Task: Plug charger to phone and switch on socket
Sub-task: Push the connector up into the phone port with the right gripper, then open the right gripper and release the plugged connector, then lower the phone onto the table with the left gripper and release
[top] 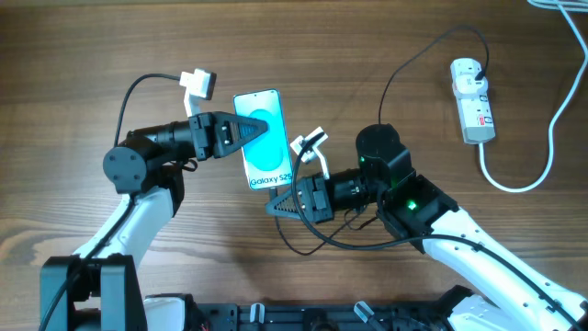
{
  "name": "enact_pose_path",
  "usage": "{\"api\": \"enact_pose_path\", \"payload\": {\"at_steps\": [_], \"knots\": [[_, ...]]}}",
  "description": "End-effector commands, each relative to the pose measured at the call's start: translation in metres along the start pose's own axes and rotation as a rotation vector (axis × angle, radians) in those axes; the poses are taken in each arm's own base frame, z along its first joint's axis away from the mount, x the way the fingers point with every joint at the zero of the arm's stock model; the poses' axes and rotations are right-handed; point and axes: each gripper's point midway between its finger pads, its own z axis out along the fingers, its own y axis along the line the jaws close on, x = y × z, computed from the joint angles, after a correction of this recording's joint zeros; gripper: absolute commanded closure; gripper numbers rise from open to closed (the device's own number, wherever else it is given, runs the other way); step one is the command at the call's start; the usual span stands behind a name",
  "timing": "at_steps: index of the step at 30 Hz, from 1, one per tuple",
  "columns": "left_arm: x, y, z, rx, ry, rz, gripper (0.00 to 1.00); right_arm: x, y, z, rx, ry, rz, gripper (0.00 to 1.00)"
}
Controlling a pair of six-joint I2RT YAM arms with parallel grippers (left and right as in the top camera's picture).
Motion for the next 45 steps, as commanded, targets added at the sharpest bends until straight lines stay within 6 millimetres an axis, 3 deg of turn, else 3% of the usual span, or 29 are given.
{"api": "enact_pose_path", "payload": {"at_steps": [1, 9, 14, 17, 21, 24, 28, 30, 32, 34, 37, 40, 42, 45], "knots": [[0.052, -0.001, 0.016, 0.007, 0.236, 0.009, 0.96, -0.053, 0.005, -0.013, 0.070, -0.198, -0.078, 0.95], [0.058, 0.009, 0.010, -0.005, 0.220, -0.020, 0.96, -0.048, 0.005, -0.012, 0.063, -0.176, -0.069, 0.94], [0.043, 0.014, -0.007, -0.040, 0.147, -0.016, 0.96, -0.041, 0.000, -0.011, 0.073, -0.146, -0.031, 0.83], [0.043, 0.014, -0.007, -0.040, 0.147, -0.015, 0.96, -0.036, -0.002, -0.010, 0.073, -0.123, -0.009, 0.68], [0.043, 0.015, -0.007, -0.039, 0.147, -0.009, 0.96, -0.009, -0.035, -0.012, 0.190, -0.052, 0.110, 0.64], [0.042, 0.019, -0.008, -0.038, 0.145, 0.000, 0.96, -0.009, -0.039, -0.014, 0.206, -0.058, 0.107, 0.54], [0.040, 0.056, -0.009, -0.046, 0.141, -0.112, 0.96, -0.043, -0.055, -0.052, 0.244, -0.194, 0.099, 0.46], [0.040, 0.078, -0.009, -0.048, 0.135, -0.145, 0.96, -0.064, -0.065, -0.086, 0.276, -0.297, 0.093, 0.30], [0.041, 0.100, -0.010, -0.052, 0.123, -0.191, 0.96, -0.071, -0.061, -0.107, 0.306, -0.350, 0.031, 0.25], [0.034, 0.102, -0.010, -0.053, 0.082, -0.193, 0.96, -0.074, -0.053, -0.118, 0.330, -0.393, -0.018, 0.23], [0.002, 0.105, -0.005, -0.059, -0.023, -0.253, 0.96, -0.072, -0.025, -0.132, 0.327, -0.443, -0.110, 0.19], [-0.027, 0.075, 0.023, -0.013, 0.032, -0.225, 0.96, -0.072, -0.009, -0.157, 0.471, -0.559, -0.196, 0.09], [-0.046, 0.057, 0.044, 0.005, 0.074, -0.217, 0.96, -0.059, -0.015, -0.175, 0.627, -0.578, -0.163, 0.08], [-0.052, 0.059, 0.061, -0.007, 0.096, -0.249, 0.96, -0.025, -0.049, -0.205, 0.894, -0.567, -0.028, 0.08]]}}
